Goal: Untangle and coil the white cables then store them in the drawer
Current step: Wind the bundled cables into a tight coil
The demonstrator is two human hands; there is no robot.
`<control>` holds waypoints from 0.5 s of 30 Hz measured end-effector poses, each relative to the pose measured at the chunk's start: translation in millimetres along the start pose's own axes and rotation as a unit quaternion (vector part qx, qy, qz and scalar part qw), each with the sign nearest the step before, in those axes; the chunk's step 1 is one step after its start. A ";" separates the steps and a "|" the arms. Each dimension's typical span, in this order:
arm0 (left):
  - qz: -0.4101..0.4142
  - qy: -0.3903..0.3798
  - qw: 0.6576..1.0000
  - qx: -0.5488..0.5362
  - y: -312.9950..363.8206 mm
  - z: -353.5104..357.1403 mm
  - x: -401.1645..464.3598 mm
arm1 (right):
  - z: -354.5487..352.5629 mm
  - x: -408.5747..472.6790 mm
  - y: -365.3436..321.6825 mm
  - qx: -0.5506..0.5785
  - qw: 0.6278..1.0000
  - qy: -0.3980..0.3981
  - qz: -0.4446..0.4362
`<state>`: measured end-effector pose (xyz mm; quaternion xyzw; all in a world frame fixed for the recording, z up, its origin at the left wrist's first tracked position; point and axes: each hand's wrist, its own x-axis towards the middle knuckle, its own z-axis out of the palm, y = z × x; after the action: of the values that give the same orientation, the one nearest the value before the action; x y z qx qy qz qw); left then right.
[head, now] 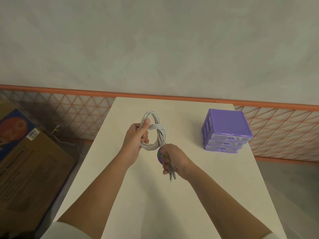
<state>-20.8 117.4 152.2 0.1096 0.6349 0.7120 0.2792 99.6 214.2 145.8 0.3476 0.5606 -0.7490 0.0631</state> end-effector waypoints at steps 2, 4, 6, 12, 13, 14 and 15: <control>0.013 0.069 0.997 0.030 -1.1 4.0 -0.1 | 5.8 -2.9 -1.1 -0.096 0.994 0.041 -0.043; 0.017 0.111 0.993 0.023 -3.6 6.5 0.0 | 10.1 -4.4 -2.5 -0.163 0.979 0.082 -0.093; 0.021 0.126 0.992 0.018 -4.4 7.0 1.0 | 14.4 -5.3 0.0 -0.190 0.968 0.105 -0.128; 0.033 0.175 0.984 -0.016 6.1 3.5 6.7 | 28.9 -7.5 14.5 -0.319 0.911 0.150 -0.212; 0.041 0.183 0.982 -0.026 10.1 2.2 7.9 | 30.4 -10.1 19.6 -0.361 0.890 0.157 -0.229; 0.049 0.189 0.980 -0.033 14.0 0.9 9.1 | 31.0 -13.1 25.1 -0.369 0.884 0.167 -0.235; 0.056 0.191 0.979 -0.035 17.1 -0.4 10.1 | 30.6 -15.0 30.9 -0.358 0.887 0.175 -0.234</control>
<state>-33.6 121.9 166.6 -0.0030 0.6442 0.7559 0.1167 112.1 171.5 134.1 0.2856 0.8578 -0.4169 -0.0933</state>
